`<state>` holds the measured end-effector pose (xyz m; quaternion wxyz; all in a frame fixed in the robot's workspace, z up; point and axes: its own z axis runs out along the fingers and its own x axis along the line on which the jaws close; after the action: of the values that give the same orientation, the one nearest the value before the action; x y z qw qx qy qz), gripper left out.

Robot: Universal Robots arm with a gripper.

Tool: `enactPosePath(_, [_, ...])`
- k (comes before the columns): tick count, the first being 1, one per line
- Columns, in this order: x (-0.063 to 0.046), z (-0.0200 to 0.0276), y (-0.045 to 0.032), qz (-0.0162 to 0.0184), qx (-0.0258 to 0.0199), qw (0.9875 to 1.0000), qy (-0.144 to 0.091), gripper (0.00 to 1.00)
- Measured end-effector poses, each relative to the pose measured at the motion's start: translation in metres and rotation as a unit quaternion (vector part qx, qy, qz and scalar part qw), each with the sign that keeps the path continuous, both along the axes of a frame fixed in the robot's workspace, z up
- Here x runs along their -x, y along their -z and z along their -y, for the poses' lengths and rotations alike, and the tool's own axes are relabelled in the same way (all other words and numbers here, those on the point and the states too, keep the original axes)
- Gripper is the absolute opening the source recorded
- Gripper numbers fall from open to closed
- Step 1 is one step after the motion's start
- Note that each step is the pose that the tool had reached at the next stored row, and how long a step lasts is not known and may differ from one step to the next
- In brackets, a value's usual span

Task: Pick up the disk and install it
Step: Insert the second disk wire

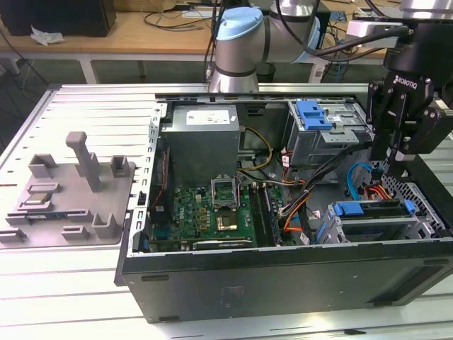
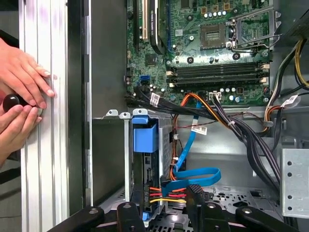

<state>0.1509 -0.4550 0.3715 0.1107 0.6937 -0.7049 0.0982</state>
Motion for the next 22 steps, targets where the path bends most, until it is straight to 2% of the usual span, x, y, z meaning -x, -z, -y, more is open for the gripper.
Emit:
enactPosePath(3, [-0.0005,-0.0004,0.001,-0.0011,0.0032,1.0,0.0,0.48])
enactPosePath(9, [-0.0007,-0.0004,0.0028,-0.0077,0.0097,0.9999,-0.003,0.48])
enactPosePath(18, [-0.0013,-0.0004,0.0034,-0.0087,0.0104,0.9999,-0.003,0.48])
enactPosePath(22, [-0.0019,-0.0024,0.0053,-0.0089,0.0115,0.9999,-0.003,0.48])
